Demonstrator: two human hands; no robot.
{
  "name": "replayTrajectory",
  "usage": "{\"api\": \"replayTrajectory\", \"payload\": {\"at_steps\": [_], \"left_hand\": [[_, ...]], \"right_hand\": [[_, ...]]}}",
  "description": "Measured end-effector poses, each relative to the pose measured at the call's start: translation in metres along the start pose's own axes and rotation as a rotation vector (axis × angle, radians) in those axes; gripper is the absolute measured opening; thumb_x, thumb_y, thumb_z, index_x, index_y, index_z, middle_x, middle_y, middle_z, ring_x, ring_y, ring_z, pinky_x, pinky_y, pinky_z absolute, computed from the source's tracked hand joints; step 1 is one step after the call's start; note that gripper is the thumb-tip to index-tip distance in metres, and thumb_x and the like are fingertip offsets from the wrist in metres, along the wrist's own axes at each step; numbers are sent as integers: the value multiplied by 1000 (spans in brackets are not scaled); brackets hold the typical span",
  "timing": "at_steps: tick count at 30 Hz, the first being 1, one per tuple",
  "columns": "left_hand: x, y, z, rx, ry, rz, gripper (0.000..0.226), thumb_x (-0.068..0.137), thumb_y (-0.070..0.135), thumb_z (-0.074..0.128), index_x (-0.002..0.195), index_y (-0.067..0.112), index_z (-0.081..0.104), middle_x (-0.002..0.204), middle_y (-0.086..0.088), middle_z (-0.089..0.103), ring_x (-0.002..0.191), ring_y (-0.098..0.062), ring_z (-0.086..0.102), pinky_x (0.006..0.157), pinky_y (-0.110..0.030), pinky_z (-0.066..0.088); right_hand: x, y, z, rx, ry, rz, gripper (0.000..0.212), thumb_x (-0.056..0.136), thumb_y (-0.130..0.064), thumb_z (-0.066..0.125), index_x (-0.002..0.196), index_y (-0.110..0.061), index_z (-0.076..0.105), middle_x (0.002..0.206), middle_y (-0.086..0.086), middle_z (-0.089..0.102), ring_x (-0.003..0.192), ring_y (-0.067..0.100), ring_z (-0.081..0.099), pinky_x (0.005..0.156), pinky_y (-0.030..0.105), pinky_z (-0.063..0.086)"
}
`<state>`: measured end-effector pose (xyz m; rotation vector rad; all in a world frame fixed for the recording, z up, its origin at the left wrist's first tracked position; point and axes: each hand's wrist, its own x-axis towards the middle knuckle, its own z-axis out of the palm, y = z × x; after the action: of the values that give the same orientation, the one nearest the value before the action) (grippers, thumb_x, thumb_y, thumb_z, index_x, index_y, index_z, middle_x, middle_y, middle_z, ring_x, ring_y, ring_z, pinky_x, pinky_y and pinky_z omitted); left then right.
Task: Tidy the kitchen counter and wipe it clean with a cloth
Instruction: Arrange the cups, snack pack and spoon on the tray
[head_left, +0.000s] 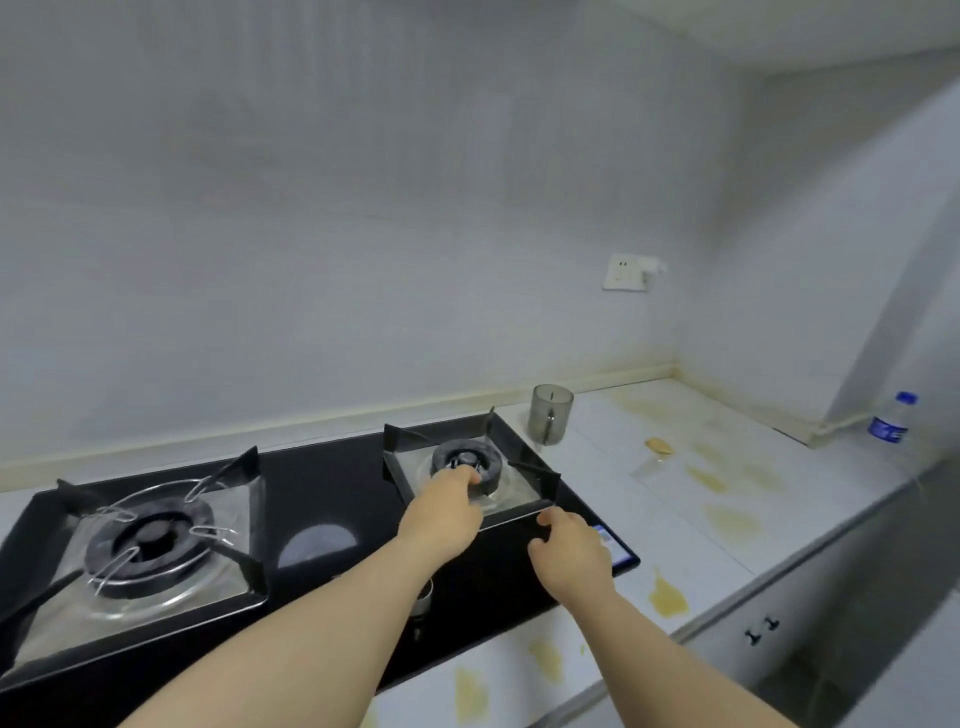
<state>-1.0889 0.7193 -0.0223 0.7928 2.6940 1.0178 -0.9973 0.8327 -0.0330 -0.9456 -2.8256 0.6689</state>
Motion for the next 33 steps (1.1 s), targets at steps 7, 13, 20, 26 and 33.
{"api": "replayTrajectory", "payload": {"at_steps": [7, 13, 20, 26, 33], "left_hand": [[80, 36, 35, -34, -71, 74, 36, 92, 9, 43, 126, 18, 51, 128, -7, 53, 107, -22, 54, 86, -29, 44], [130, 60, 73, -69, -72, 71, 41, 92, 11, 46, 132, 19, 47, 136, -3, 48, 115, -19, 53, 96, -31, 43], [200, 92, 131, -111, -12, -55, 41, 91, 6, 43, 130, 15, 49, 138, -6, 46, 118, -21, 50, 96, -27, 39], [252, 111, 164, -215, 179, -245, 49, 88, 5, 50, 135, 12, 41, 136, -12, 43, 117, -28, 49, 96, -32, 40], [297, 109, 186, -325, 172, -451, 76, 86, 12, 59, 148, 5, 15, 152, -10, 21, 135, -31, 31, 105, -36, 33]], "right_hand": [[64, 38, -24, 48, 53, 118, 40, 92, -18, 42, 133, -17, 46, 136, 4, 47, 123, 24, 45, 101, 35, 38], [122, 83, -32, 39, 42, 155, 41, 93, -19, 40, 134, -17, 42, 141, 4, 43, 124, 24, 44, 99, 33, 38], [209, 158, -40, 64, -53, 120, 42, 94, -18, 39, 136, -18, 41, 143, 3, 41, 128, 23, 41, 100, 32, 35], [270, 211, -49, 41, -117, 125, 40, 94, -18, 39, 134, -16, 43, 139, 4, 44, 124, 25, 45, 98, 33, 37], [307, 223, -46, 49, -156, 47, 38, 94, -17, 39, 132, -17, 45, 136, 2, 47, 124, 21, 44, 96, 30, 36]]}}
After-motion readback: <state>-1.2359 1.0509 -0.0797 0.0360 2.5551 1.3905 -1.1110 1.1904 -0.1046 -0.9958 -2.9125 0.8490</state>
